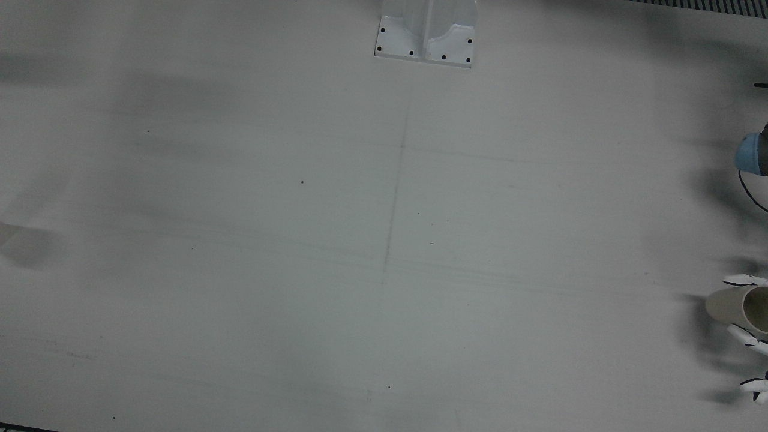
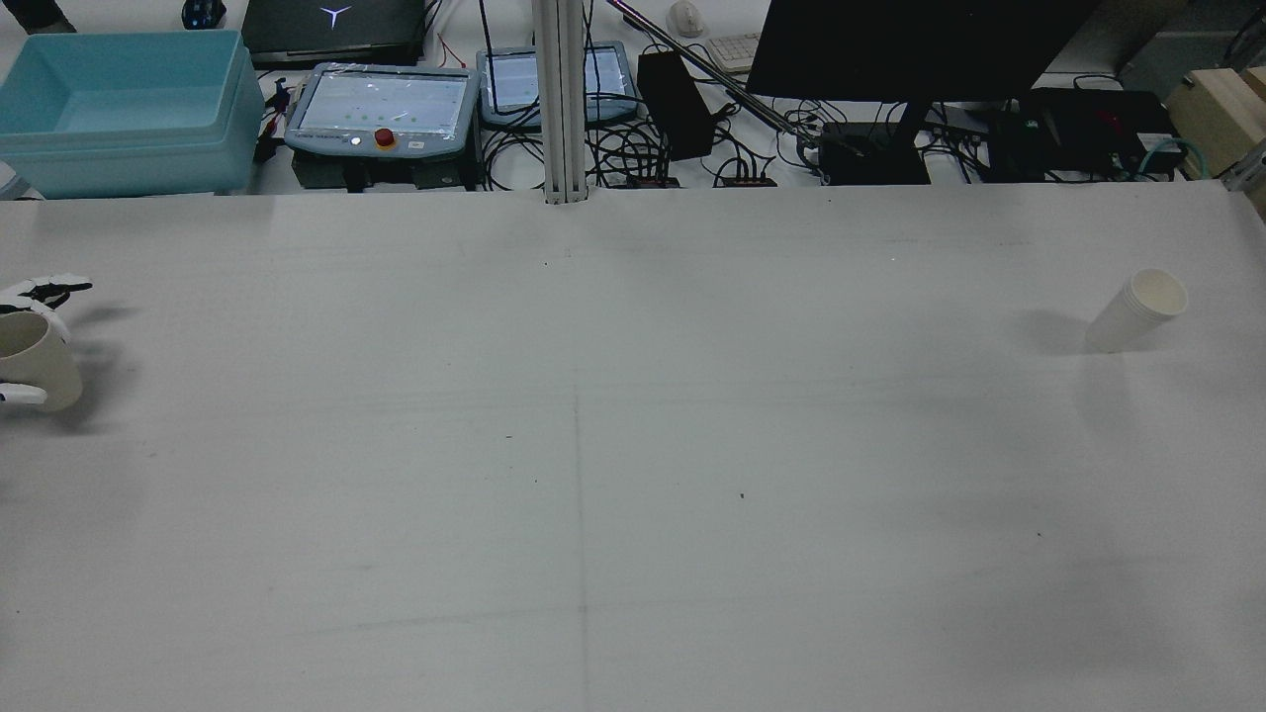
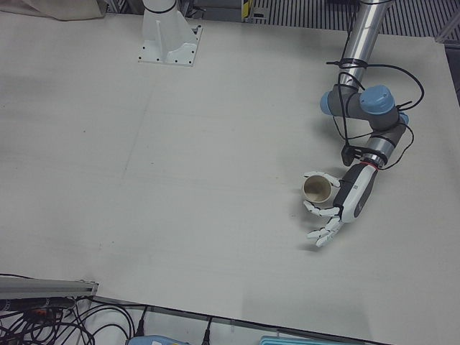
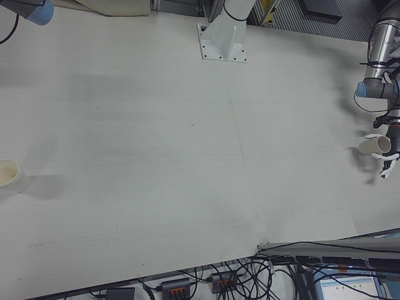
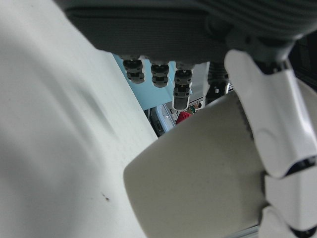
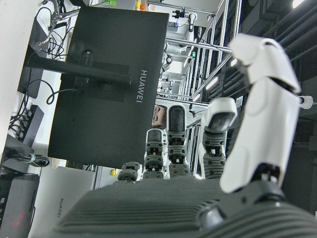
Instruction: Pour water
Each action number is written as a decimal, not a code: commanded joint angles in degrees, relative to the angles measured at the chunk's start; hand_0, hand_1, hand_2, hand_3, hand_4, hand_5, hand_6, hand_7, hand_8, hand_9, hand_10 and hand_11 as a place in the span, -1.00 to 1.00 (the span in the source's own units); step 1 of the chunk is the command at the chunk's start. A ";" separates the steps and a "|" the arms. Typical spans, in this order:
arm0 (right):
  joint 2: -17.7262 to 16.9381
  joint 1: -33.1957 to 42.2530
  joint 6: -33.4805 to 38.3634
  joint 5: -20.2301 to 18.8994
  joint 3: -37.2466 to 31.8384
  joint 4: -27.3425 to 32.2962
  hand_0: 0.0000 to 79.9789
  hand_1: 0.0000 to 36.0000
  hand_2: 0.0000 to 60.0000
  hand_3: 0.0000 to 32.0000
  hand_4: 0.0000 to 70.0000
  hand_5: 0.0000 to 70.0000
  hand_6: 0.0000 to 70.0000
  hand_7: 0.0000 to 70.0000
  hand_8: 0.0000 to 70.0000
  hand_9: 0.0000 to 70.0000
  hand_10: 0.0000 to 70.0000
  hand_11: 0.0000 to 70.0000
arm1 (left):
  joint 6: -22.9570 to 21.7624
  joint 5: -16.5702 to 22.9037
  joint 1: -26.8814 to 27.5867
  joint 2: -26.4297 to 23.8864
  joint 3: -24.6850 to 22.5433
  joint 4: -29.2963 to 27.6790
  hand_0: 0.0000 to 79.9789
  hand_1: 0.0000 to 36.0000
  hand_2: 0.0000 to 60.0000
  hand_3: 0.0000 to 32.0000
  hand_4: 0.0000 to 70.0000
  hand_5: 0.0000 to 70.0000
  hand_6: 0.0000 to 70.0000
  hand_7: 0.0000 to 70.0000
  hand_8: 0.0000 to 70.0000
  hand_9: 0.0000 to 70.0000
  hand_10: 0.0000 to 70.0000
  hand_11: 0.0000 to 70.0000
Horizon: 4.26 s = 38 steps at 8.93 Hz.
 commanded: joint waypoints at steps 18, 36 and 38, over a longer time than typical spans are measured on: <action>17.35 -6.26 -7.58 -0.10 -52.35 27.09 0.32 -0.17 -1.00 -0.84 -0.94 -0.31 -0.86 -0.70 -1.00 -0.98 -1.00 -1.00 | -13.25 -4.59 -0.05 3.26 -21.70 18.55 0.38 1.00 1.00 -1.00 1.00 1.00 -0.70 -0.43 -0.85 -0.78 -0.85 -0.75; 23.59 -12.32 -14.53 0.43 -50.25 20.85 0.33 -0.03 -0.91 -0.58 -0.83 -0.19 -0.79 -0.48 -0.99 -0.94 -1.00 -1.00 | -12.72 -4.76 -0.05 4.58 -18.81 13.81 0.38 0.89 1.00 -1.00 1.00 1.00 -0.71 -0.45 -0.85 -0.79 -0.83 -0.73; 23.68 -14.60 -14.44 0.43 -49.37 19.63 0.45 0.27 -0.46 -1.00 -0.30 0.13 -0.59 -0.15 -0.93 -0.85 -1.00 -1.00 | -12.98 -4.68 -0.05 4.93 -17.58 12.49 0.38 0.86 1.00 -1.00 1.00 1.00 -0.71 -0.45 -0.85 -0.79 -0.83 -0.74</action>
